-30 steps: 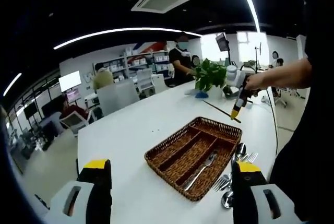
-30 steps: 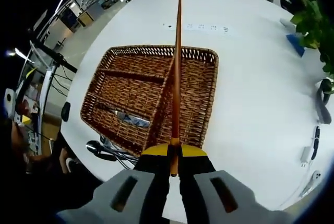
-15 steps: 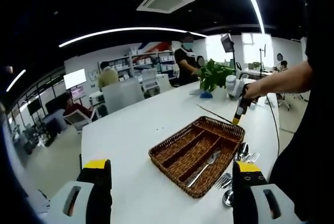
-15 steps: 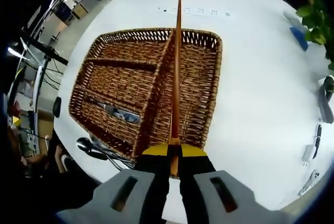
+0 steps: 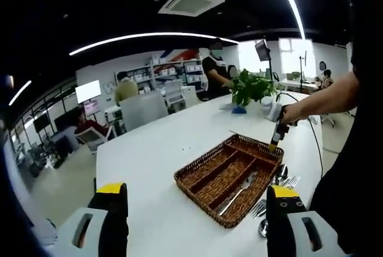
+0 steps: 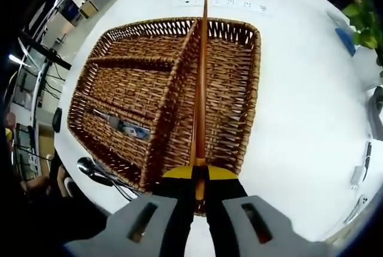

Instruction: Arrange the knives, forks, and spoons in their matching storage slots by inserting each utensil handle-first until every utensil is classified and aligned in the correct compartment

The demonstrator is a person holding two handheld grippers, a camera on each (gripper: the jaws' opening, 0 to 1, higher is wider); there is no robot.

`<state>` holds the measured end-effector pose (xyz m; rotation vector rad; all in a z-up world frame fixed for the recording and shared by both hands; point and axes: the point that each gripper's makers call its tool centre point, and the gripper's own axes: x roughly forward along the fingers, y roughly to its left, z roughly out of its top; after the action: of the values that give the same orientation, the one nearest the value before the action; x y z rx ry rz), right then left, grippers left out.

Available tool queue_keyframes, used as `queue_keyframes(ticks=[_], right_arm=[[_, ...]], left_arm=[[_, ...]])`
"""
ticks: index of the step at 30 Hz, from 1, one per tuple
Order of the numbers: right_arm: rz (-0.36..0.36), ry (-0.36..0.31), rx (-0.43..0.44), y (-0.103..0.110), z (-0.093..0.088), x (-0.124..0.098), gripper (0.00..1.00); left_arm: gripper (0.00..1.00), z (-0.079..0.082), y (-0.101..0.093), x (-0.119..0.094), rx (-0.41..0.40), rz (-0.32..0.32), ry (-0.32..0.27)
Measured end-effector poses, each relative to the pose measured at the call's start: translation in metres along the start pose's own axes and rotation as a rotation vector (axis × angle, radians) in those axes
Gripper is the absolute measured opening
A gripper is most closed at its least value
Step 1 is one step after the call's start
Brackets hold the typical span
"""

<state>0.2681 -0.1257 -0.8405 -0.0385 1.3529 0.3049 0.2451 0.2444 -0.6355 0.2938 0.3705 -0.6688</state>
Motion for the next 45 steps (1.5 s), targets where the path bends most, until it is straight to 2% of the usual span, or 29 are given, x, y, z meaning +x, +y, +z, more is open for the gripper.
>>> queue_keyframes(ticks=[9,12,19,26,45], right_arm=[[0.004,0.025,0.019,0.0,-0.004,0.007,0.03],[0.013,0.039,0.038,0.001,-0.006,0.009,0.03],[0.005,0.052,0.026,0.0,-0.007,0.014,0.04],[0.004,0.022,-0.003,0.002,-0.007,0.025,0.04],[0.006,-0.046,0.045,0.001,-0.008,0.032,0.04]], left_arm=[[1.0,0.0,0.001,-0.001,0.001,0.012,0.01],[1.0,0.0,-0.005,0.0,0.003,0.006,0.022],[1.0,-0.002,-0.003,-0.004,0.01,0.016,0.028],[1.0,0.001,-0.005,-0.005,0.015,0.019,0.03],[1.0,0.0,-0.005,-0.006,0.019,0.023,0.032]])
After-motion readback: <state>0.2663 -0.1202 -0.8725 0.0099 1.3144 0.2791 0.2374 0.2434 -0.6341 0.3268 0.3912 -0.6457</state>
